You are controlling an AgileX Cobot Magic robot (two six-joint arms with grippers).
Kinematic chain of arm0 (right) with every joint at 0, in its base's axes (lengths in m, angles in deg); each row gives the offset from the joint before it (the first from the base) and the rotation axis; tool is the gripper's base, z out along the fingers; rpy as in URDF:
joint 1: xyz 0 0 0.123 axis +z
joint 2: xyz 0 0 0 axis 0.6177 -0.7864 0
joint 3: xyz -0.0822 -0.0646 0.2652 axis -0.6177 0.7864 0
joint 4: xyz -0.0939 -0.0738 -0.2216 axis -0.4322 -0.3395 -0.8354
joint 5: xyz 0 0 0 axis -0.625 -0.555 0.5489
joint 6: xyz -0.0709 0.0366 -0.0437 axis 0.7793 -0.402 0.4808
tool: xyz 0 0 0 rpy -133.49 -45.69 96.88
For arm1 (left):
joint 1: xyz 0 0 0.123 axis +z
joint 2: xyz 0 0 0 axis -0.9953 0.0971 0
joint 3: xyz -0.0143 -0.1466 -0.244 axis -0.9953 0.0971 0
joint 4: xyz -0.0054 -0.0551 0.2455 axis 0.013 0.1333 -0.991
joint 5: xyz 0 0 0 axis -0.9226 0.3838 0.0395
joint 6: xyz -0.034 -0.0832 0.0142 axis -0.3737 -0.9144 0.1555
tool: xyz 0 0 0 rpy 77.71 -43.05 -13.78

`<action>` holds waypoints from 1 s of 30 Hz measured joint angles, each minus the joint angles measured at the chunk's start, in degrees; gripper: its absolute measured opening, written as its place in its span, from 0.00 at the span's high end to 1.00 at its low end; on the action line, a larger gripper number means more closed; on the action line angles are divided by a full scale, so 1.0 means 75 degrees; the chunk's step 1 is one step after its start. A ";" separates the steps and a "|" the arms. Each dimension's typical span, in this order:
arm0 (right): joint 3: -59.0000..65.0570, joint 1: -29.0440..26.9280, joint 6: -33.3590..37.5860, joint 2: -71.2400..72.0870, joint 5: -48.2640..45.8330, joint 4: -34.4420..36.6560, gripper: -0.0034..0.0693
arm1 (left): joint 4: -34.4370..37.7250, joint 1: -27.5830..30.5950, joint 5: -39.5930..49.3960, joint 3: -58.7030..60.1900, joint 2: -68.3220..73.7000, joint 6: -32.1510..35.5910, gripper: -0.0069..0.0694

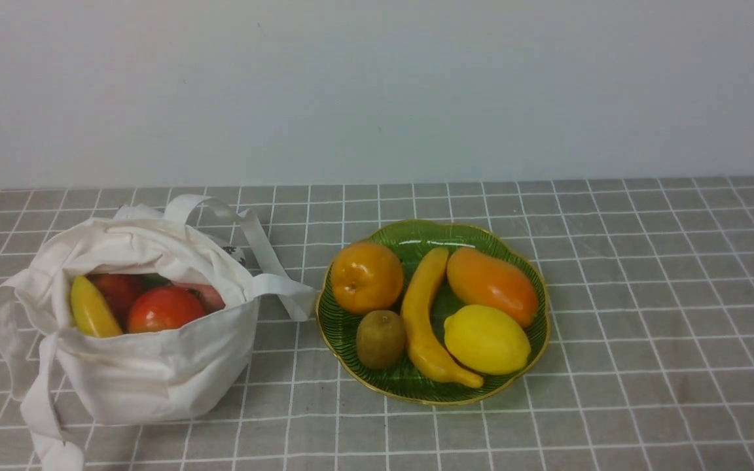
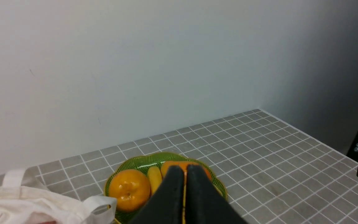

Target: Take the fruit out of the bag on the grey coffee tablecloth and place them on the plate.

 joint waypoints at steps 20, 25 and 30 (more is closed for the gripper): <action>0.0000 0.0000 0.0000 0.0000 0.0000 0.0000 0.97 | -0.3285 0.0571 -0.2863 0.2998 -0.1240 -0.1539 0.92; 0.0000 0.0000 0.0000 0.0000 0.0000 0.0000 0.97 | -0.4013 0.1172 -0.3133 0.4561 -0.1811 -0.2333 0.92; 0.0000 0.0000 0.0000 0.0000 0.0000 0.0000 0.97 | -0.4190 0.1418 -0.3063 0.5484 -0.1818 -0.2368 0.92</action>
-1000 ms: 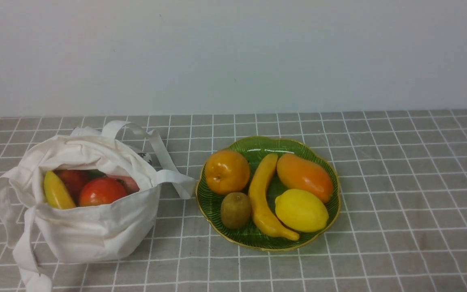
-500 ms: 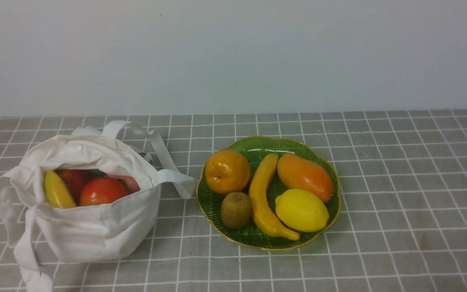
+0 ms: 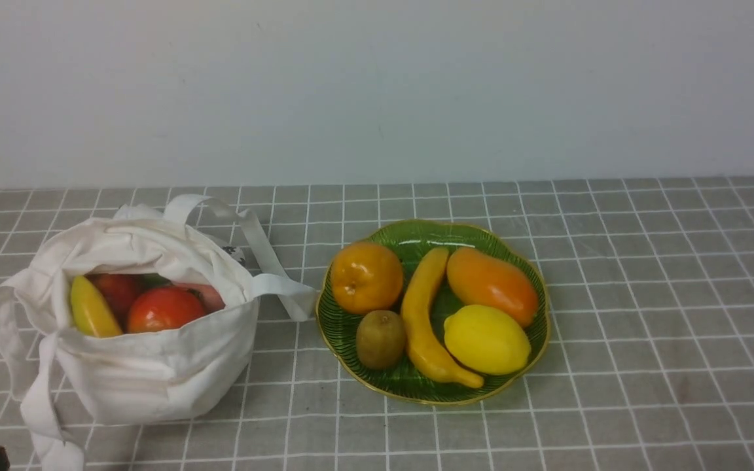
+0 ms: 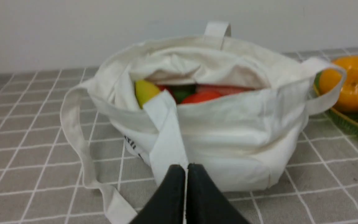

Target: Take the fruit out of the bag on the grey coffee tablecloth and place them on the plate.

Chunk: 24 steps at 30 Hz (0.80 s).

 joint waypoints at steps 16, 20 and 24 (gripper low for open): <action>0.0000 0.0000 0.0000 0.0000 0.0000 0.0000 0.97 | -0.0001 0.0019 0.0564 0.0008 0.0000 0.0000 0.92; 0.0000 0.0000 0.0000 0.0000 0.0000 0.0000 0.97 | -0.0001 0.0019 0.0571 0.0008 0.0000 0.0000 0.92; 0.0000 0.0000 0.0000 0.0000 0.0000 0.0000 0.97 | -0.0001 0.0019 0.0571 0.0008 0.0000 0.0000 0.92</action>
